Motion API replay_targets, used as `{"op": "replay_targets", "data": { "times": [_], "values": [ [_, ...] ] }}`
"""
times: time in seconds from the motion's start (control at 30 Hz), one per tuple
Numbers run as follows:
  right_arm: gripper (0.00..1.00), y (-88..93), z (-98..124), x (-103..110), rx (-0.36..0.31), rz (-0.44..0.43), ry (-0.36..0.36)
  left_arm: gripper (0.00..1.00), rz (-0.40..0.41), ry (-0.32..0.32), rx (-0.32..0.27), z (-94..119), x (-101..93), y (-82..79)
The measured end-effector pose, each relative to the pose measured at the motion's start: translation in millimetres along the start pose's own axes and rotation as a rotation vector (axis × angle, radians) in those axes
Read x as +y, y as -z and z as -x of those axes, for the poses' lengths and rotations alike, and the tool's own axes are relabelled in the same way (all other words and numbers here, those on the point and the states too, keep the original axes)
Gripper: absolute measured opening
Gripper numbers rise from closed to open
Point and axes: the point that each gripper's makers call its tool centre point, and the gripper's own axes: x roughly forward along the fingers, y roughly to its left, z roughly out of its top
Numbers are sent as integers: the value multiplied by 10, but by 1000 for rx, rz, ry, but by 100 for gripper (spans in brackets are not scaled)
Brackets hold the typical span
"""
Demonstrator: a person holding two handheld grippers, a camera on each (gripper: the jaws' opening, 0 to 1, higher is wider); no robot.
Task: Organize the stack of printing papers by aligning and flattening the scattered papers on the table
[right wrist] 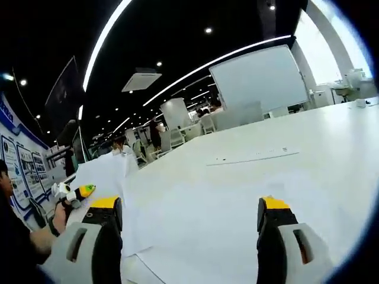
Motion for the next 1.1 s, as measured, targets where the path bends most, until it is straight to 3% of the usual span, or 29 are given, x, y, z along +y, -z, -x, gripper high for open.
{"op": "replay_targets", "data": {
  "times": [0.6,1.1],
  "values": [
    [90,23,53,-22,2,-4,24,6,7,1,1,2,-8,10],
    [90,-7,10,-248,9,-14,46,6,7,0,1,1,-1,5]
  ]
}}
